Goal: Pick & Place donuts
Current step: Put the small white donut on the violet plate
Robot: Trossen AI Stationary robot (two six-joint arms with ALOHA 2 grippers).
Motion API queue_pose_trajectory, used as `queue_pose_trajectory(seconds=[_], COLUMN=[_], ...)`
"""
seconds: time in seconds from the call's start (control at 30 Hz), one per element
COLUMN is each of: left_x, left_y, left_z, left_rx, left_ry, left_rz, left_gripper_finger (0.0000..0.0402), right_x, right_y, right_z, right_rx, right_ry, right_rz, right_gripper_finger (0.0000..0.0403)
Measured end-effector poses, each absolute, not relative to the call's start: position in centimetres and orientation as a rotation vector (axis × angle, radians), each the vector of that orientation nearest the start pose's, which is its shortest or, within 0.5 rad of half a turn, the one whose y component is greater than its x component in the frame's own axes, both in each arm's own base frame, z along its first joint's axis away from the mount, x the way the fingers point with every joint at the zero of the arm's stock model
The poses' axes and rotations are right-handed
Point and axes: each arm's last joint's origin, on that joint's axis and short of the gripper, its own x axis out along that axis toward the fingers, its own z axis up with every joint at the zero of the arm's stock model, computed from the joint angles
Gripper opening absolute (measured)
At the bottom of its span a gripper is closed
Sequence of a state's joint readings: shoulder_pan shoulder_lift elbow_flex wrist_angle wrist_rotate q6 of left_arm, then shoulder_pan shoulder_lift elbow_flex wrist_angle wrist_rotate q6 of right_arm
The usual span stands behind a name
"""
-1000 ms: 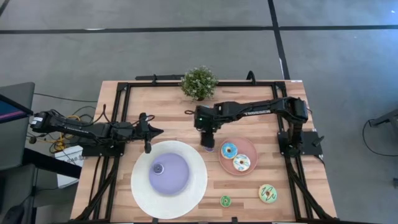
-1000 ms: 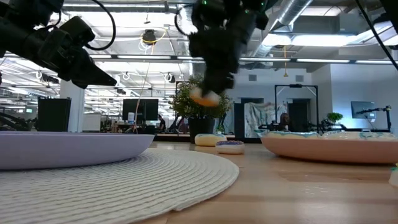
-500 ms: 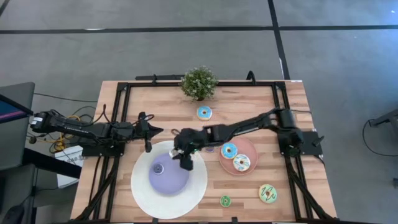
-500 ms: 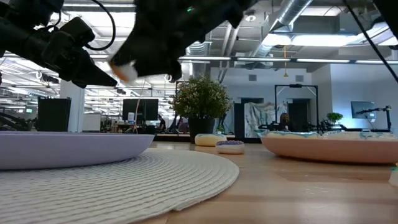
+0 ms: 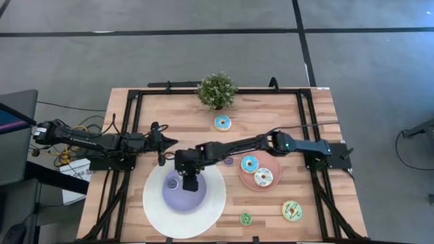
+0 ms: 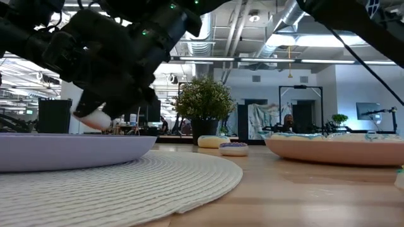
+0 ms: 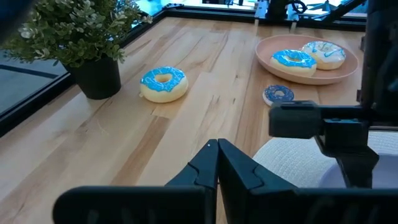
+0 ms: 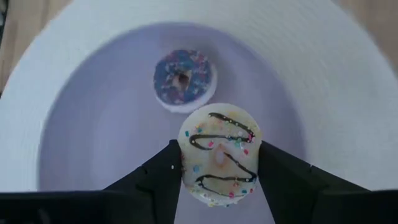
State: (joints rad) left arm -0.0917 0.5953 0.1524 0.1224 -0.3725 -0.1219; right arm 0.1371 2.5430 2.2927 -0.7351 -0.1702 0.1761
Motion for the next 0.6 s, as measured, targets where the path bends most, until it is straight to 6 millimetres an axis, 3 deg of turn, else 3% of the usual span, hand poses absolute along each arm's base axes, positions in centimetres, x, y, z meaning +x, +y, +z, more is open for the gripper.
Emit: queue_pose_trajectory(seconds=[0.3, 0.6], left_x=[13.87, 13.87], left_y=[-0.22, -0.22], left_z=[17.09, 17.09], left_rx=[-0.05, -0.05], left_ry=[0.295, 0.295], left_rz=[0.297, 0.296], left_gripper_finger=[0.0, 0.0], right_x=[53.87, 53.85], right_y=[7.94, 7.83], right_z=[16.74, 16.72], right_rx=[0.179, 0.18], right_ry=[0.998, 1.002], right_rz=[0.2, 0.198], right_gripper_finger=[0.0239, 0.0245])
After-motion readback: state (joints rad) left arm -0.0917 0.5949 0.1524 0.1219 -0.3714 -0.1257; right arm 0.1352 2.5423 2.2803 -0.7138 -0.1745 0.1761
